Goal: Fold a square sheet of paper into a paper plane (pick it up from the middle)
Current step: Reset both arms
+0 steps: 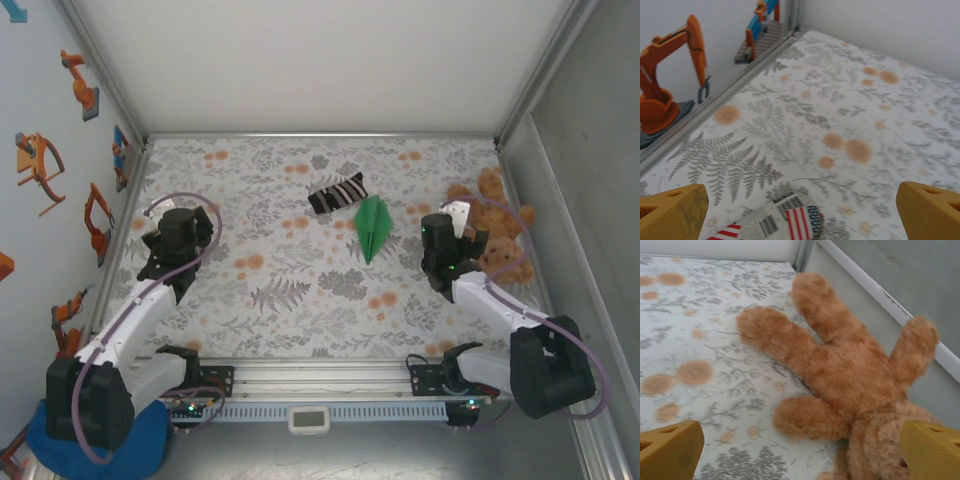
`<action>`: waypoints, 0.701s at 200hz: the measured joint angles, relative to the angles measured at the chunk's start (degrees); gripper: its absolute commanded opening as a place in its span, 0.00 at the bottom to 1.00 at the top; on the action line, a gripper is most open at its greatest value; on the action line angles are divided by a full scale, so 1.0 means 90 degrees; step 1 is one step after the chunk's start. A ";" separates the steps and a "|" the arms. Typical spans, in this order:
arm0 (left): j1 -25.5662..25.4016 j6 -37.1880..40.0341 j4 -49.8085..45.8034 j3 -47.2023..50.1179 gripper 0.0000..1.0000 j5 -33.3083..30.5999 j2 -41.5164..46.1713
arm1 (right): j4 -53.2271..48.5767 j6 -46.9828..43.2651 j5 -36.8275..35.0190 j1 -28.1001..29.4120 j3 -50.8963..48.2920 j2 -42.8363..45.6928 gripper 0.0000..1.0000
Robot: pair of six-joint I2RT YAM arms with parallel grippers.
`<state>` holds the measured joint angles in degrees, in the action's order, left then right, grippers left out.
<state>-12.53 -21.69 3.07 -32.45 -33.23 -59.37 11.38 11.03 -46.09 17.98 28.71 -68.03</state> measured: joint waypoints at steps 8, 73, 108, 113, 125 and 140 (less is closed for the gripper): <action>0.0097 0.0141 0.0136 0.0095 0.96 -0.0019 -0.0087 | 0.0168 -0.0068 -0.0092 -0.0090 -0.0087 -0.0070 0.99; 0.0857 0.1137 0.2147 0.0748 0.96 0.0998 -0.1117 | 0.2195 -0.0359 0.0685 -0.0984 -0.0874 -0.0716 0.99; 0.1168 0.1576 0.3135 0.1146 0.96 0.2004 -0.1464 | 0.3575 -0.0576 0.1698 -0.1384 -0.1365 -0.1190 0.99; 0.1241 0.1600 0.3218 0.1161 0.96 0.2157 -0.1469 | 0.3827 -0.0580 0.1865 -0.1467 -0.1416 -0.1294 0.99; 0.1406 0.1639 0.3424 0.1171 0.96 0.2511 -0.1469 | 0.4333 -0.0610 0.2186 -0.1627 -0.1515 -0.1552 0.99; 0.1562 0.1673 0.3708 0.1205 0.96 0.2919 -0.1469 | 0.4704 -0.0624 0.2613 -0.1758 -0.1615 -0.1749 0.99</action>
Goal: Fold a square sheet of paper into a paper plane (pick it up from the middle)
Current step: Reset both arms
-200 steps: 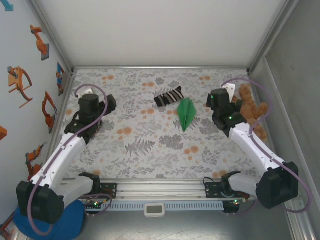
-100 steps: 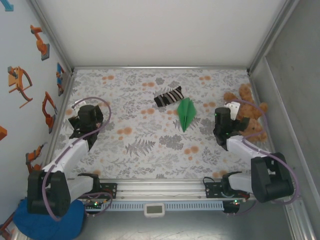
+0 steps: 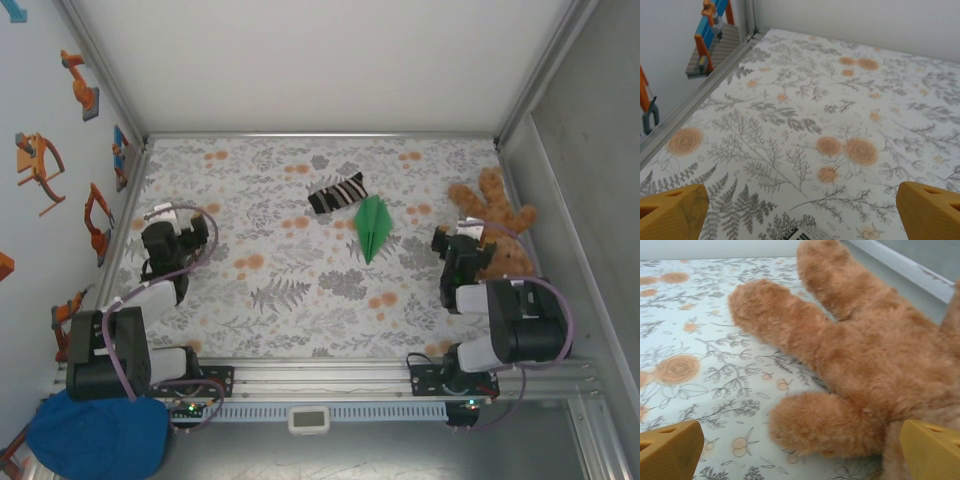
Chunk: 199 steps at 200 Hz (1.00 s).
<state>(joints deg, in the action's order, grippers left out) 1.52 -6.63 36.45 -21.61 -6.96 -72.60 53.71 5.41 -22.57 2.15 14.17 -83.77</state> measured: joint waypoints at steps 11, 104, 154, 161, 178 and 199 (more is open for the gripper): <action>0.0041 0.0019 0.0216 0.0080 0.96 0.0245 -0.0015 | 0.0226 0.0000 0.0282 -0.0073 -0.0041 -0.0087 0.99; -0.0253 0.0257 0.1285 0.0056 0.96 0.0437 -0.1800 | 0.0177 0.0012 0.1277 -0.0304 0.0512 -0.0520 0.99; -0.0357 0.0345 0.1285 -0.0119 0.96 0.0233 -0.1804 | -0.0209 0.0010 0.1348 -0.0304 0.0741 -0.0520 0.99; -0.0357 0.0347 0.1285 -0.0119 0.96 0.0223 -0.1804 | -0.0238 0.0010 0.1345 -0.0304 0.0741 -0.0520 0.99; -0.0372 0.0369 0.1285 -0.0119 0.96 0.0182 -0.1802 | -0.0284 0.0010 0.1348 -0.0304 0.0741 -0.0520 0.99; -0.0374 0.0386 0.1282 -0.0119 0.96 0.0180 -0.1802 | -0.0323 0.0012 0.1348 -0.0304 0.0741 -0.0520 0.99</action>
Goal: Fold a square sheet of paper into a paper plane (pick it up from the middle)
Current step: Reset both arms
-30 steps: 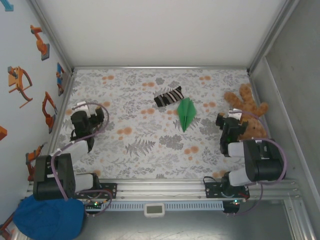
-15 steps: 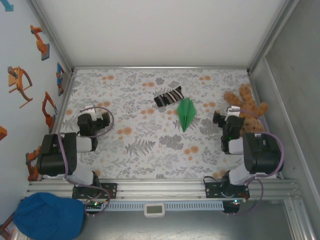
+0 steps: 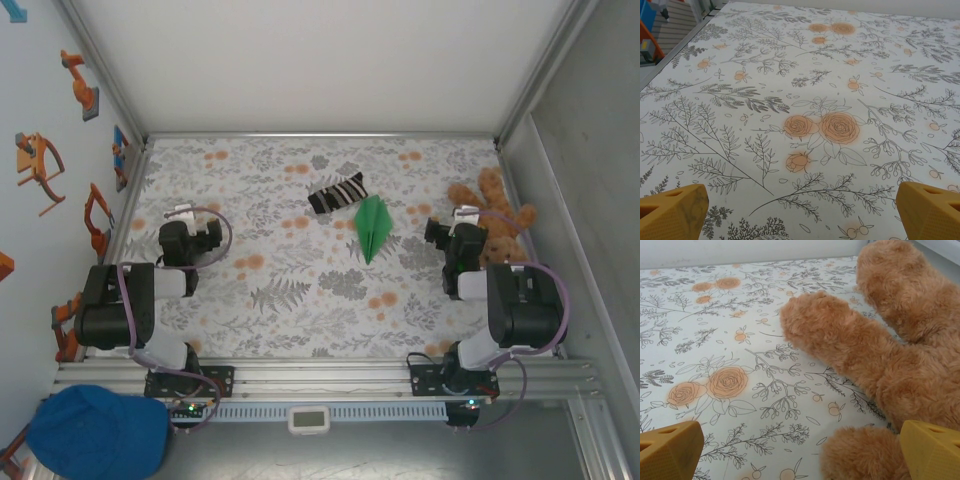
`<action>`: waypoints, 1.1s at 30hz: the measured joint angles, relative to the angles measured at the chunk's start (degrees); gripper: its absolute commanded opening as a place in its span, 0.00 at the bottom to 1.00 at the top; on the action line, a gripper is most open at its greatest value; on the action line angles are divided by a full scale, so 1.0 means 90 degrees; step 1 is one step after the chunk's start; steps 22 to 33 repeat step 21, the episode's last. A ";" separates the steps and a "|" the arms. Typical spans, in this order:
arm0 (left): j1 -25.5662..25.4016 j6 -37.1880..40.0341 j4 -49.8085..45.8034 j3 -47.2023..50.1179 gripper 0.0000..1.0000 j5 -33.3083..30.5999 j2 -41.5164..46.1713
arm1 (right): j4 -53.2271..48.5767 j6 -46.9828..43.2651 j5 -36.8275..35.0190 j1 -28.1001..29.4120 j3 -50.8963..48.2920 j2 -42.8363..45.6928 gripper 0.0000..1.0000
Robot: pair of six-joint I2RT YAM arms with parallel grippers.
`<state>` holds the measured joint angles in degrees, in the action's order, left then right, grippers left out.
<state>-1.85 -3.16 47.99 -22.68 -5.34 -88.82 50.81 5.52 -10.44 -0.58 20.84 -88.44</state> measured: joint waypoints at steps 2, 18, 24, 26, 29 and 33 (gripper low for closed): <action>0.0000 0.0005 0.0000 0.0000 0.96 -0.0007 0.0000 | -0.0017 -0.0002 0.0000 0.0000 0.0002 0.0000 0.99; 0.0019 0.0005 -0.0010 -0.0005 0.96 0.0032 0.0000 | -0.0051 -0.0002 0.0000 0.0000 0.0000 0.0000 0.99; 0.0019 0.0005 -0.0024 -0.0007 0.96 0.0039 0.0000 | -0.0053 -0.0002 0.0000 0.0000 0.0000 0.0000 0.99; 0.0019 0.0005 -0.0024 -0.0007 0.96 0.0039 0.0000 | -0.0053 -0.0002 0.0000 0.0000 0.0000 0.0000 0.99; 0.0019 0.0005 -0.0024 -0.0007 0.96 0.0039 0.0000 | -0.0053 -0.0002 0.0000 0.0000 0.0000 0.0000 0.99; 0.0019 0.0005 -0.0024 -0.0007 0.96 0.0039 0.0000 | -0.0053 -0.0002 0.0000 0.0000 0.0000 0.0000 0.99</action>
